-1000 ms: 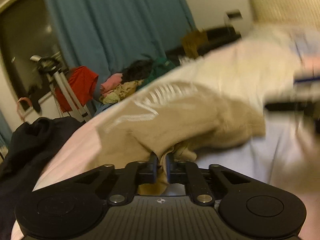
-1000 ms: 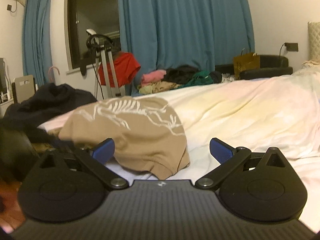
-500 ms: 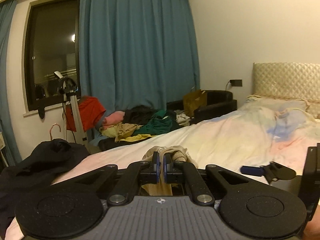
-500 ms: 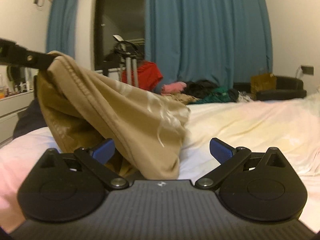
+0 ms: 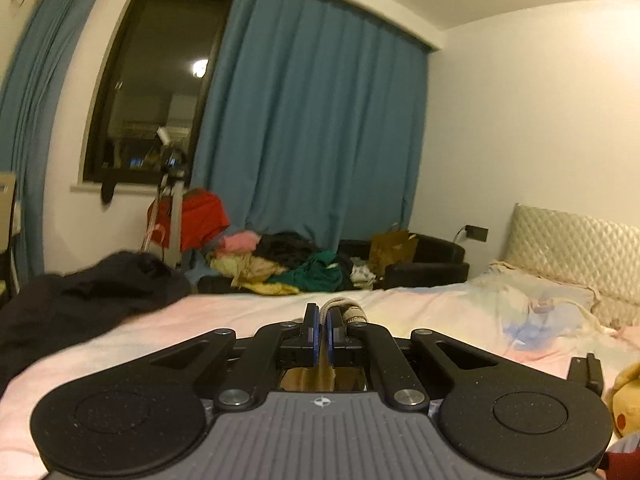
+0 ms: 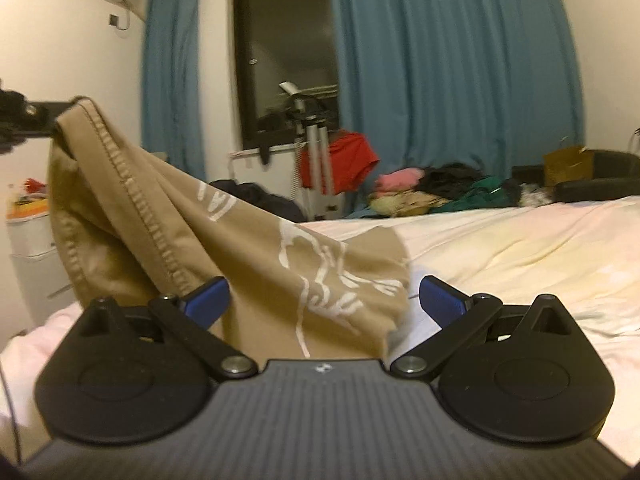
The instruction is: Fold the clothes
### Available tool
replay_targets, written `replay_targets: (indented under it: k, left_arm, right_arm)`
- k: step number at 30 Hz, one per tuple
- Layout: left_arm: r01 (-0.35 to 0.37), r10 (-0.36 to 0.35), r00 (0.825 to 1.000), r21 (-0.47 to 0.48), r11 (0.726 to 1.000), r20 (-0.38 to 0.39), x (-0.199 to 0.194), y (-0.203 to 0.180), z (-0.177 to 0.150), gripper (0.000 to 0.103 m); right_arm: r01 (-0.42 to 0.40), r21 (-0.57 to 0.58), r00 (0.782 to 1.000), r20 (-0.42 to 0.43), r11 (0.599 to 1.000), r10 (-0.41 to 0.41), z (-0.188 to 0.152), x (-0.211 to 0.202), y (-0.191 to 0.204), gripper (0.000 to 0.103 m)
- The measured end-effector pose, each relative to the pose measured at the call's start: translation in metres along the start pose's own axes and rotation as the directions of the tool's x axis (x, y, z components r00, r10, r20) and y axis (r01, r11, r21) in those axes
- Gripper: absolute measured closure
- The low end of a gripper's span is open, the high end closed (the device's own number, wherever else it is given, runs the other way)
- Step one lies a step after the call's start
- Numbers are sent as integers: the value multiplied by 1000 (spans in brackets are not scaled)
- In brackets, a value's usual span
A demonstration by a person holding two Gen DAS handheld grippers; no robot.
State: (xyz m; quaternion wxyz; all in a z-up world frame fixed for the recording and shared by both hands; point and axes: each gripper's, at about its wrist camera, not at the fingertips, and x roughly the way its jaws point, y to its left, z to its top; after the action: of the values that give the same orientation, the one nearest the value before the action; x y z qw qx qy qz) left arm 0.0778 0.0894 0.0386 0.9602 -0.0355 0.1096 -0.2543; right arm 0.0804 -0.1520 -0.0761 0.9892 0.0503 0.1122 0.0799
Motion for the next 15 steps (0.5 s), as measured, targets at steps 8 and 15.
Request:
replay_targets:
  k: [8, 15]
  left_arm:
    - [-103, 94, 988, -72, 992, -126, 50, 61, -19, 98]
    - [-147, 106, 976, -215, 965, -192, 71, 118, -44, 98]
  right_arm:
    - [-87, -14, 980, -179, 996, 83, -17, 25, 14, 0]
    - [-158, -53, 939, -317, 986, 133, -32, 57, 26, 2]
